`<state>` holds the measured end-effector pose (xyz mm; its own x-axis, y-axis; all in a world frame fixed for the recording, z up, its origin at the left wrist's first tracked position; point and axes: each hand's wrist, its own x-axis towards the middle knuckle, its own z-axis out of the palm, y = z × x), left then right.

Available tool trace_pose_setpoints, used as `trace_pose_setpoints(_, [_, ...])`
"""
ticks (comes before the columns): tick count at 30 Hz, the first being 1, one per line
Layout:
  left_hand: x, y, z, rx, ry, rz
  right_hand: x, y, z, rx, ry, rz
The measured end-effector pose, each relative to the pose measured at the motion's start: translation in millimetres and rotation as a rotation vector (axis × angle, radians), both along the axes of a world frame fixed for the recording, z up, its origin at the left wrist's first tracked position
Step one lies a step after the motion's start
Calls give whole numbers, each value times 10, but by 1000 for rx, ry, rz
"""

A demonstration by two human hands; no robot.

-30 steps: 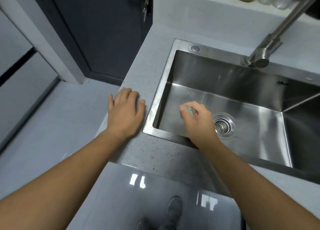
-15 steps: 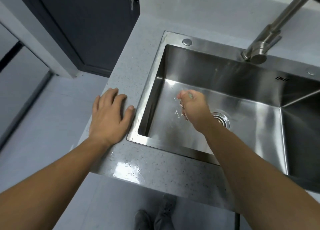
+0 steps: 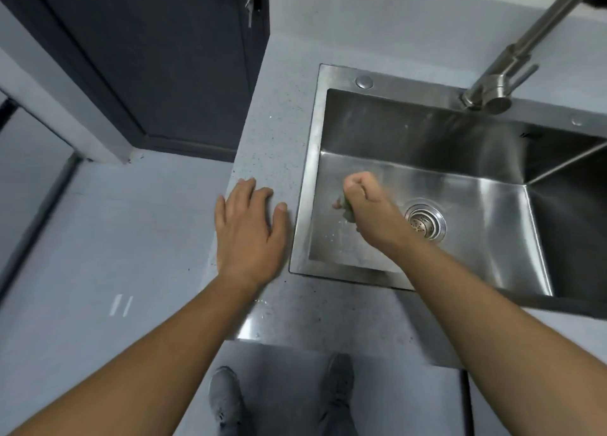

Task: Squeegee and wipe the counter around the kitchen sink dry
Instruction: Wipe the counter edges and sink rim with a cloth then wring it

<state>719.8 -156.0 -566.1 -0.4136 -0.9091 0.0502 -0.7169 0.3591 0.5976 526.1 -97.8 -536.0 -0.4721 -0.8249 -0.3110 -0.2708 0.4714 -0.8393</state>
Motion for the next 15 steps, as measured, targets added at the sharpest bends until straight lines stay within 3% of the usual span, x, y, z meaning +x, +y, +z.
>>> trace_pose_setpoints(4, [168,-149,65,171,264,31,649,276,30,-85,411,309])
trace_pose_setpoints(7, [325,-318,68,215,318,-9,1052,546,-140,63,674,579])
trace_pose_setpoints(11, [367,-404,19,147,236,-115,1342,776,-123,156,777,578])
trace_pose_setpoints(15, [405,-469,-20,156,334,-132,1550,910,-17,109,857,485])
